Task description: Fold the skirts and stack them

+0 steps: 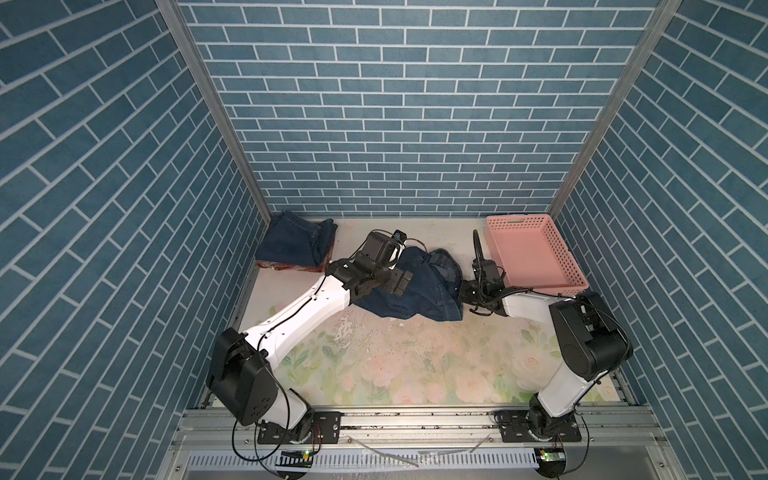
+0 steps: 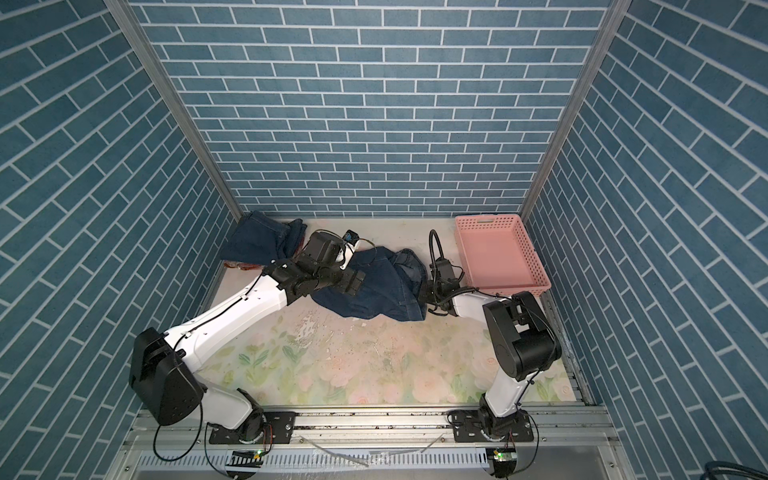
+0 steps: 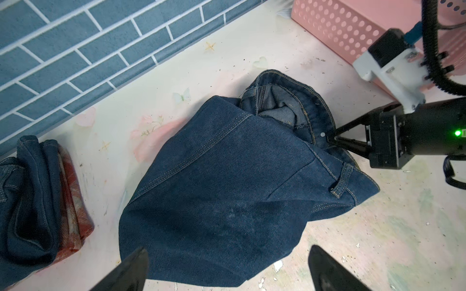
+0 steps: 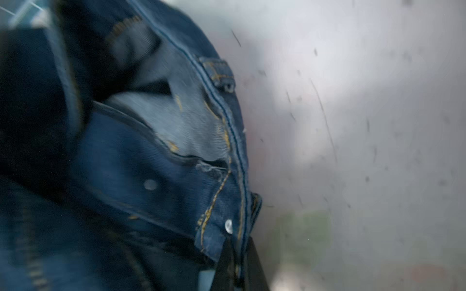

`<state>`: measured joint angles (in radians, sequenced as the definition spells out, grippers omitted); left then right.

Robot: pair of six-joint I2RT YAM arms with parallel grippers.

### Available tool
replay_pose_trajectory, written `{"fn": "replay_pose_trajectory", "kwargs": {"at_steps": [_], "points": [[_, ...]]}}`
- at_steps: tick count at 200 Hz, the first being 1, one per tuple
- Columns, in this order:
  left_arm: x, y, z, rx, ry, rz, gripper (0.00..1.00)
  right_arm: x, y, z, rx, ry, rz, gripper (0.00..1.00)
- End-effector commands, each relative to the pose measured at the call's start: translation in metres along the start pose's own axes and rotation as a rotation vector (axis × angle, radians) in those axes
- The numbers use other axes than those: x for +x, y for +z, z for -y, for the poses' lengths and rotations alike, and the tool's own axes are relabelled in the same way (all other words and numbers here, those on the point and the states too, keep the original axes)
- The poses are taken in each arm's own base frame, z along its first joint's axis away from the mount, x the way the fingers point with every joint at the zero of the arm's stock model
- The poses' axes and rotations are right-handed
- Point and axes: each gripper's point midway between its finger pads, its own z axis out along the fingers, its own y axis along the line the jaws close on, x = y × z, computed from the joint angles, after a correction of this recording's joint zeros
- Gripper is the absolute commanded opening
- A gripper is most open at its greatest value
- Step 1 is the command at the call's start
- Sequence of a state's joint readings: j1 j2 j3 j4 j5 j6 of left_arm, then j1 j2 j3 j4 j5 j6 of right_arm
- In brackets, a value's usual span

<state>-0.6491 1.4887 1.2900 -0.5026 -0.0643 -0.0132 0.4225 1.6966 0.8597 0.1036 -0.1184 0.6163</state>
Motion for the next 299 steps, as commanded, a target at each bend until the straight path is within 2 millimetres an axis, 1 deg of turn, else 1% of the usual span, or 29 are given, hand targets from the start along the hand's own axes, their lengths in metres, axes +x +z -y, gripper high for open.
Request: {"fn": "replay_pose_trajectory", "kwargs": {"at_steps": [1,18,28,39,64,82,96,120,134,160,182,204,210,217,226,233,240,243,253,261,279,287,291,293,294,299], "points": [[-0.004,-0.003,-0.007,-0.025,-0.005,0.022,1.0,-0.051,-0.038,-0.038,-0.076,-0.095,0.128,0.0],[-0.012,0.0,-0.01,-0.024,-0.027,0.05,1.0,-0.057,-0.06,-0.045,-0.092,-0.129,0.162,0.0],[-0.02,0.004,-0.008,-0.016,-0.031,0.065,1.0,-0.054,-0.067,-0.045,-0.097,-0.137,0.161,0.0],[-0.029,0.013,-0.004,-0.002,-0.029,0.073,1.0,-0.048,-0.072,-0.043,-0.102,-0.138,0.153,0.0],[-0.05,0.043,0.001,0.009,0.01,0.092,1.0,-0.03,-0.075,-0.036,-0.111,-0.131,0.141,0.0],[-0.063,0.071,0.007,0.025,0.051,0.103,0.99,-0.016,-0.074,-0.029,-0.107,-0.127,0.12,0.0],[-0.07,0.095,0.014,0.049,0.085,0.095,0.99,-0.009,-0.075,-0.025,-0.111,-0.119,0.118,0.0],[-0.072,0.137,0.023,0.075,0.151,0.061,0.97,-0.001,-0.079,-0.022,-0.126,-0.114,0.127,0.0],[-0.071,0.158,0.033,0.125,0.173,0.06,0.97,0.002,-0.081,-0.02,-0.13,-0.106,0.141,0.0],[-0.078,0.184,0.049,0.197,0.181,0.088,0.96,0.004,-0.08,-0.018,-0.129,-0.096,0.142,0.0],[-0.076,0.201,0.063,0.258,0.187,0.091,0.93,0.005,-0.079,-0.018,-0.136,-0.087,0.145,0.0],[-0.07,0.221,0.064,0.248,0.197,0.054,0.87,0.004,-0.079,-0.019,-0.142,-0.086,0.148,0.0],[-0.07,0.227,0.064,0.244,0.202,0.048,0.82,0.003,-0.08,-0.02,-0.147,-0.087,0.154,0.0],[-0.071,0.235,0.064,0.243,0.203,0.046,0.7,0.002,-0.081,-0.021,-0.152,-0.087,0.159,0.0],[-0.074,0.243,0.066,0.251,0.202,0.051,0.49,0.002,-0.082,-0.022,-0.156,-0.089,0.163,0.0],[-0.078,0.248,0.066,0.248,0.201,0.052,0.28,0.001,-0.083,-0.022,-0.153,-0.091,0.161,0.0],[-0.086,0.248,0.065,0.247,0.195,0.061,0.06,0.001,-0.084,-0.021,-0.146,-0.092,0.16,0.0],[-0.087,0.249,0.066,0.246,0.192,0.06,0.0,0.001,-0.084,-0.021,-0.144,-0.093,0.159,0.0],[-0.102,0.243,0.063,0.243,0.177,0.079,0.0,0.001,-0.087,-0.019,-0.135,-0.095,0.162,0.0],[-0.115,0.233,0.062,0.247,0.17,0.098,0.0,0.001,-0.089,-0.018,-0.127,-0.096,0.166,0.0],[-0.144,0.203,0.052,0.227,0.139,0.152,0.0,0.0,-0.092,-0.014,-0.109,-0.098,0.177,0.0],[-0.156,0.186,0.045,0.222,0.119,0.178,0.0,0.001,-0.094,-0.014,-0.108,-0.101,0.182,0.13],[-0.16,0.178,0.042,0.218,0.109,0.186,0.0,0.0,-0.095,-0.014,-0.108,-0.101,0.186,0.22],[-0.163,0.173,0.04,0.216,0.103,0.192,0.0,0.0,-0.096,-0.013,-0.107,-0.101,0.188,0.29],[-0.164,0.172,0.039,0.215,0.1,0.194,0.0,0.0,-0.096,-0.013,-0.107,-0.101,0.188,0.29],[-0.172,0.158,0.035,0.211,0.087,0.211,0.0,-0.001,-0.097,-0.013,-0.106,-0.1,0.196,0.38]]}}
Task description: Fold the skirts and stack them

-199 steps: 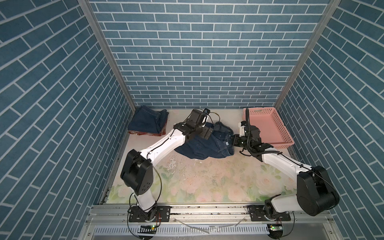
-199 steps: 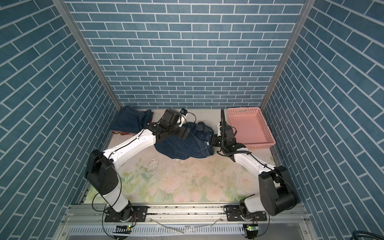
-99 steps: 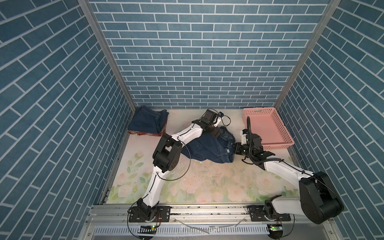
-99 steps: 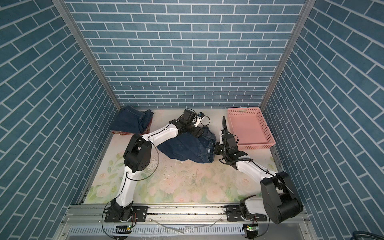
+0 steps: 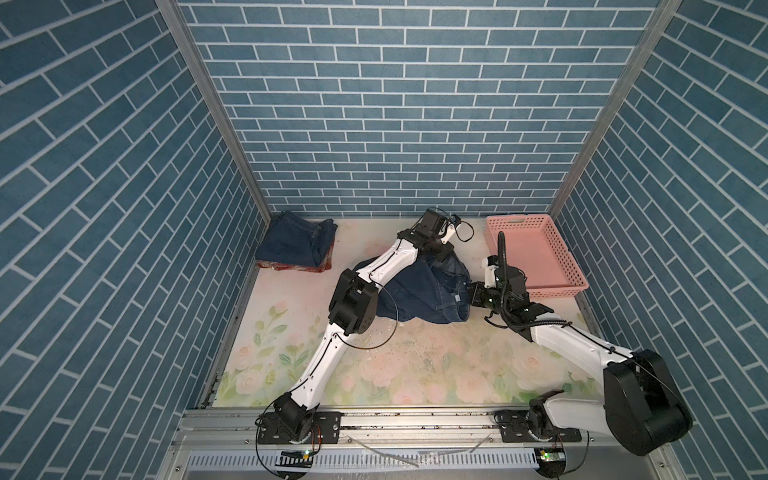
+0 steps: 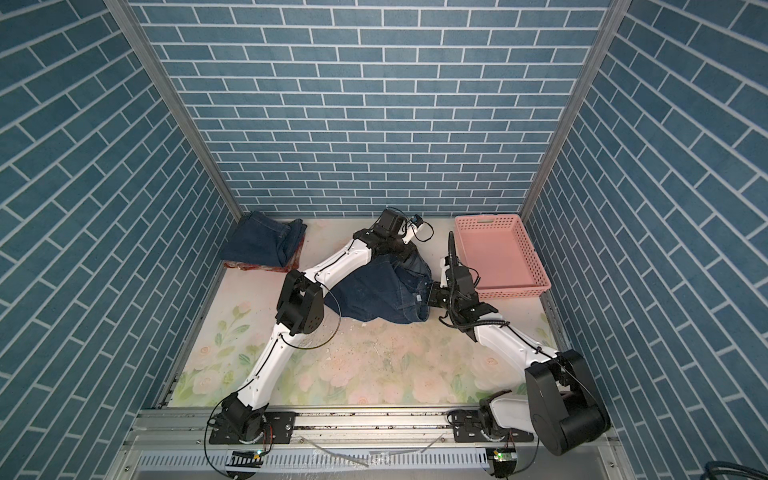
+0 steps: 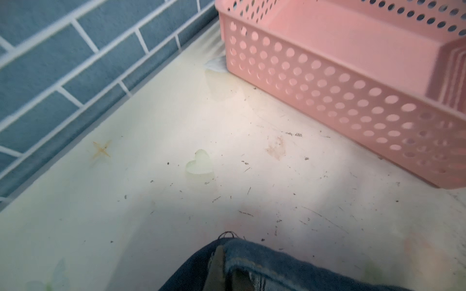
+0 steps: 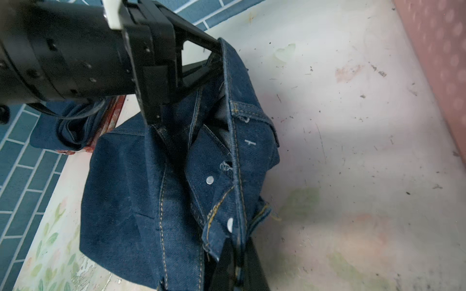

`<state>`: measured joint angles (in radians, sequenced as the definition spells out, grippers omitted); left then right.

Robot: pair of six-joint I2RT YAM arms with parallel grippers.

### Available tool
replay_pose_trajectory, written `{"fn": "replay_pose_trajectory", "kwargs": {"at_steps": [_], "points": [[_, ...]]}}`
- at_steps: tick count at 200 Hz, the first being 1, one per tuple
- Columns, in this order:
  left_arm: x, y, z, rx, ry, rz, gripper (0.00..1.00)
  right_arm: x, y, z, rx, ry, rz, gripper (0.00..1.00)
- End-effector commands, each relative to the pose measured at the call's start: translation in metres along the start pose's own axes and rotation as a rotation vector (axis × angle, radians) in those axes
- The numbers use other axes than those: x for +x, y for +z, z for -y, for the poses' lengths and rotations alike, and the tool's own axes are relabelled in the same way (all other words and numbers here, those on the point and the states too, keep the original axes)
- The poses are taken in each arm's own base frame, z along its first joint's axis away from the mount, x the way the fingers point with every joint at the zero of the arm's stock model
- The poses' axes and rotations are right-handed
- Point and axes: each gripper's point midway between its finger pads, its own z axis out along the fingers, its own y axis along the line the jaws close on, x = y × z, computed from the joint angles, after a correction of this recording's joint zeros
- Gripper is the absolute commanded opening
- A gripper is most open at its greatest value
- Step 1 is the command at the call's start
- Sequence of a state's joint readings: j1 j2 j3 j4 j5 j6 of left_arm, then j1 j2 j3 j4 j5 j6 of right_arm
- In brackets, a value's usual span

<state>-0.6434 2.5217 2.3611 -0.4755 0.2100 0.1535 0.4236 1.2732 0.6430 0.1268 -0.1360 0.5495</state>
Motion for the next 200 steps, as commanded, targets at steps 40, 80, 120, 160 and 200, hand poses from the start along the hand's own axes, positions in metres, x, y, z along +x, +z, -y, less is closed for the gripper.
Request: {"fn": "replay_pose_trajectory", "kwargs": {"at_steps": [40,80,120,160,200], "points": [[-0.106,-0.175,-0.034,-0.122,-0.094,0.256,0.0,0.002,-0.019,0.006,0.013,0.016,0.056,0.71],[-0.124,-0.244,-0.034,-0.19,-0.094,0.314,0.0,-0.005,-0.012,-0.002,-0.031,0.067,0.074,0.72],[-0.111,-0.269,-0.033,-0.232,-0.105,0.326,0.0,-0.01,0.003,-0.011,-0.091,0.128,0.078,0.71],[-0.085,-0.268,-0.037,-0.27,-0.136,0.312,0.0,-0.014,0.004,-0.018,-0.148,0.193,0.116,0.69],[-0.073,-0.258,-0.041,-0.271,-0.18,0.289,0.0,0.001,0.012,-0.034,-0.168,0.183,0.085,0.66]]}}
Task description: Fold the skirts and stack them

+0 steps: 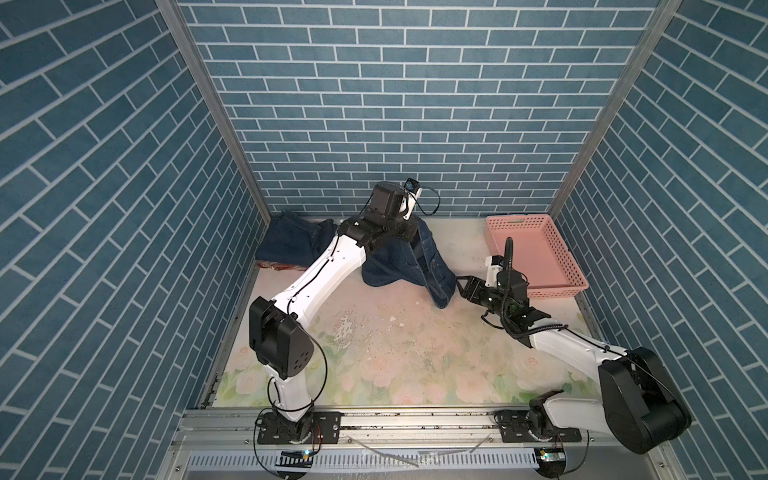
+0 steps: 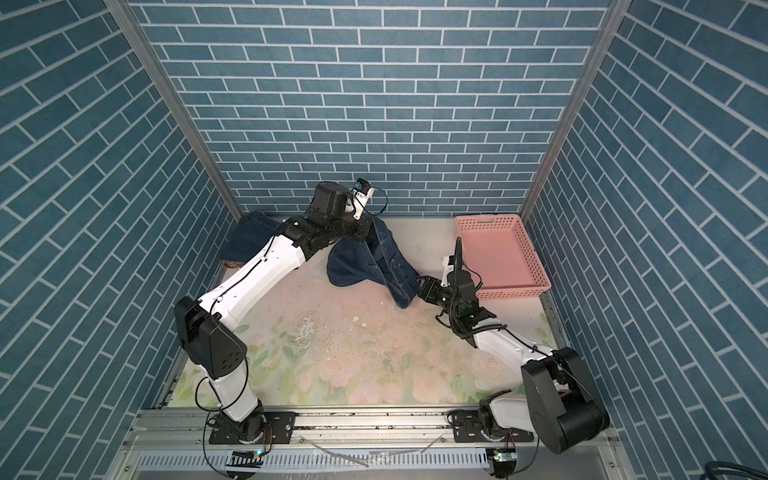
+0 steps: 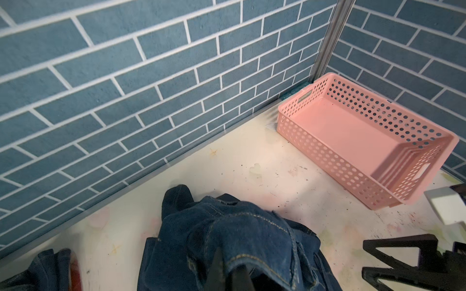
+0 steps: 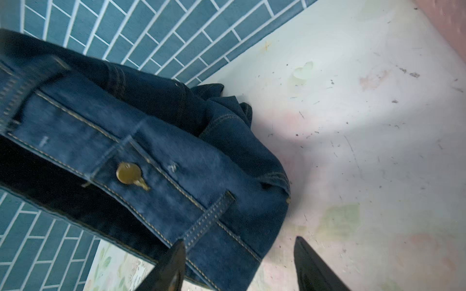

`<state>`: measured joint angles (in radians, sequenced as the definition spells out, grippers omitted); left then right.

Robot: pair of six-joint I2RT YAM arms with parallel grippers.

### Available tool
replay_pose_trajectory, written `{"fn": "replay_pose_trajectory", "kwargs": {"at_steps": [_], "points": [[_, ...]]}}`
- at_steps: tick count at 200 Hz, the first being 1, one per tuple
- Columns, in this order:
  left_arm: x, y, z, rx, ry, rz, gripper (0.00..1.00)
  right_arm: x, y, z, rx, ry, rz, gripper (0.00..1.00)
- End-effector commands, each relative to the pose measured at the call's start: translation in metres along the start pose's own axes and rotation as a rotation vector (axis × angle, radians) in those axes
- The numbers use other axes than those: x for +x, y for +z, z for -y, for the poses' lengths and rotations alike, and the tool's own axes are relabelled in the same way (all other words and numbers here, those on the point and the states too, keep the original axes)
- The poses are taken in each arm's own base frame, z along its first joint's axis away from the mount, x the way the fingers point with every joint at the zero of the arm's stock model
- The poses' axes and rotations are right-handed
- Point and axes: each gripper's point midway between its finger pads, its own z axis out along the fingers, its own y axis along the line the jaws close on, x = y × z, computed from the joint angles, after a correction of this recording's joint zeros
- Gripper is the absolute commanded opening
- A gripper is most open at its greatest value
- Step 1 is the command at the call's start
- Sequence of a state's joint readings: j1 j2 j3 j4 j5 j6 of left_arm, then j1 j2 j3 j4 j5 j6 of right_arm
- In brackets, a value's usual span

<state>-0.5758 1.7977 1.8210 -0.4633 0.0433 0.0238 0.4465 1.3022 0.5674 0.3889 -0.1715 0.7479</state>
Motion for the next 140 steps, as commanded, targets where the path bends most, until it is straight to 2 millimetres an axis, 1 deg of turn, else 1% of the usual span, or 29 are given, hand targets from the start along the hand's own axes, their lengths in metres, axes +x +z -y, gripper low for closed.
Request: {"fn": "replay_pose_trajectory", "kwargs": {"at_steps": [1,17,39,55,74,92,119,140], "points": [[-0.03,-0.019,-0.007,-0.028,-0.039,0.11,0.0,0.013,0.006,-0.011,-0.035,0.021,-0.013,0.66],[-0.029,-0.015,-0.008,-0.032,-0.047,0.102,0.0,0.022,0.008,-0.017,-0.029,-0.001,-0.026,0.66],[-0.027,-0.01,-0.009,-0.04,-0.058,0.09,0.0,0.034,0.005,-0.02,-0.022,-0.015,-0.037,0.66],[-0.026,-0.006,-0.011,-0.047,-0.064,0.081,0.0,0.039,0.001,-0.014,0.012,-0.008,-0.012,0.66],[-0.028,-0.001,-0.014,-0.067,-0.074,0.075,0.0,0.048,-0.002,-0.012,0.008,0.022,0.001,0.67],[-0.031,0.001,-0.016,-0.077,-0.086,0.076,0.0,0.058,-0.003,-0.007,0.008,0.063,0.014,0.71],[-0.034,0.004,-0.017,-0.081,-0.102,0.081,0.0,0.064,-0.002,-0.008,-0.008,0.113,0.049,0.72],[-0.034,0.008,-0.017,-0.079,-0.11,0.075,0.0,0.062,-0.002,-0.013,-0.036,0.145,0.078,0.73]]}}
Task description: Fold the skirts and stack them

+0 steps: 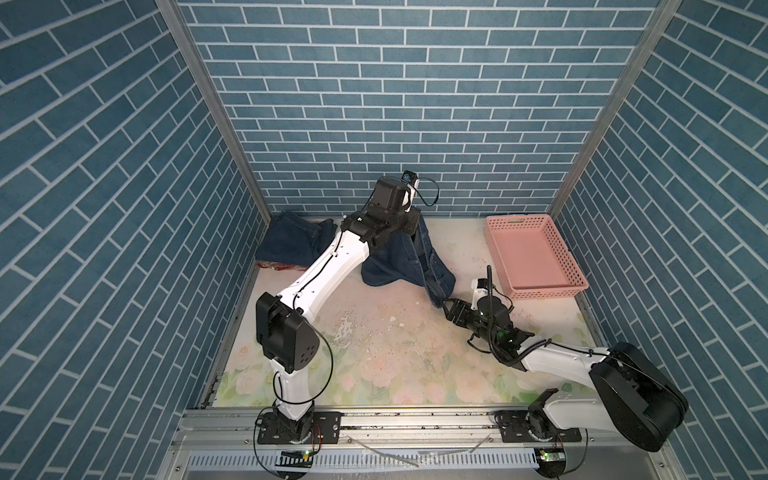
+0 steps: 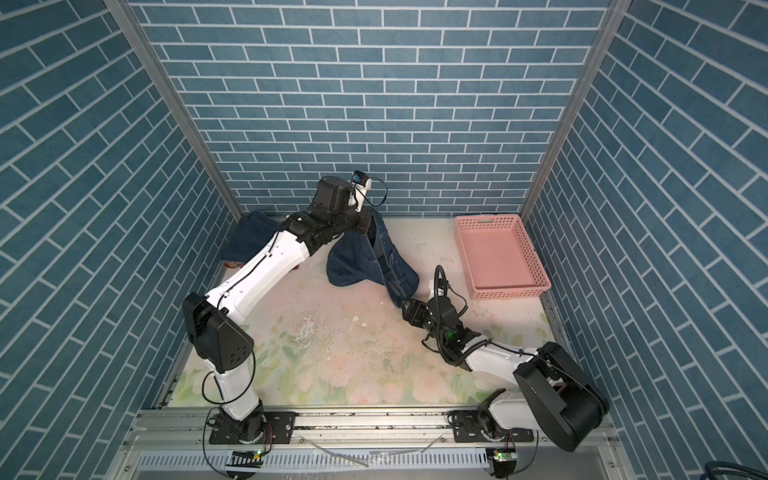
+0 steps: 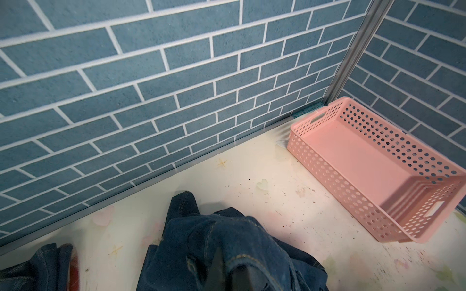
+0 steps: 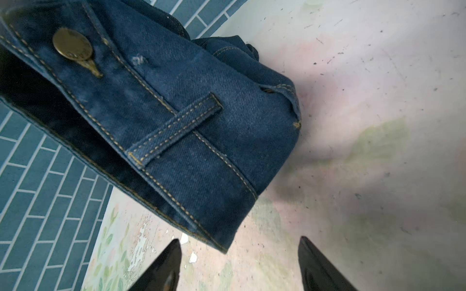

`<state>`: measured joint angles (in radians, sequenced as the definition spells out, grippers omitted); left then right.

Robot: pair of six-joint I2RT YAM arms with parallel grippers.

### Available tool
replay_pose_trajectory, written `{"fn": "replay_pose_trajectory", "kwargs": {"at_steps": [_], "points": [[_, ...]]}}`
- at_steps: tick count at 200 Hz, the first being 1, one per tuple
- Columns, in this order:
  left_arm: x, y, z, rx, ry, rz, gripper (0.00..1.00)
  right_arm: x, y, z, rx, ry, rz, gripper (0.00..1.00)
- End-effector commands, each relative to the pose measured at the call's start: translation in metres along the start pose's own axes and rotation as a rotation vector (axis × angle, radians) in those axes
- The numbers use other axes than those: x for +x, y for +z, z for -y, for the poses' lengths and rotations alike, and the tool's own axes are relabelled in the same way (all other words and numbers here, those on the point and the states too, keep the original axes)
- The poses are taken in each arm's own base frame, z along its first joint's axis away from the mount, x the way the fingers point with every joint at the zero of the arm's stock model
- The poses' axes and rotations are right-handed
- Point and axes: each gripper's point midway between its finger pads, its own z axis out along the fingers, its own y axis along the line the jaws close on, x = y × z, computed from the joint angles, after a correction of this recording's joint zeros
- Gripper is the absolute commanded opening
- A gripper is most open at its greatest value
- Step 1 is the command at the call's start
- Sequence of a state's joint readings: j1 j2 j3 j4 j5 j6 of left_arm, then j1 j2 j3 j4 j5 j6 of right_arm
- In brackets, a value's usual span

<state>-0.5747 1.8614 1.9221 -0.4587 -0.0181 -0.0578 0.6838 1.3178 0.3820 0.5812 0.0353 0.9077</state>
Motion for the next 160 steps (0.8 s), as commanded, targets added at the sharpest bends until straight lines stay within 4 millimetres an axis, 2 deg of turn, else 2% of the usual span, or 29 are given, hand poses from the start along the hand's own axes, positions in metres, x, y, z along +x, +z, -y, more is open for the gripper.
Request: {"fn": "replay_pose_trajectory", "kwargs": {"at_steps": [1,21,103,139,160], "points": [[-0.013,0.0,-0.004,-0.017,-0.027,0.031,0.0,-0.013,-0.001,-0.008,-0.048,0.089,0.094,0.73],[-0.011,0.003,-0.004,-0.015,-0.034,0.025,0.0,-0.012,0.003,-0.013,-0.059,0.123,0.096,0.73],[-0.01,0.006,-0.003,-0.011,-0.056,0.023,0.0,0.002,0.033,-0.004,-0.032,0.33,0.082,0.69],[-0.007,0.006,-0.002,-0.008,-0.06,0.017,0.0,-0.005,0.046,-0.011,-0.079,0.467,0.12,0.68],[-0.005,0.006,-0.002,-0.007,-0.062,0.011,0.0,-0.01,0.055,-0.015,-0.089,0.557,0.134,0.65]]}}
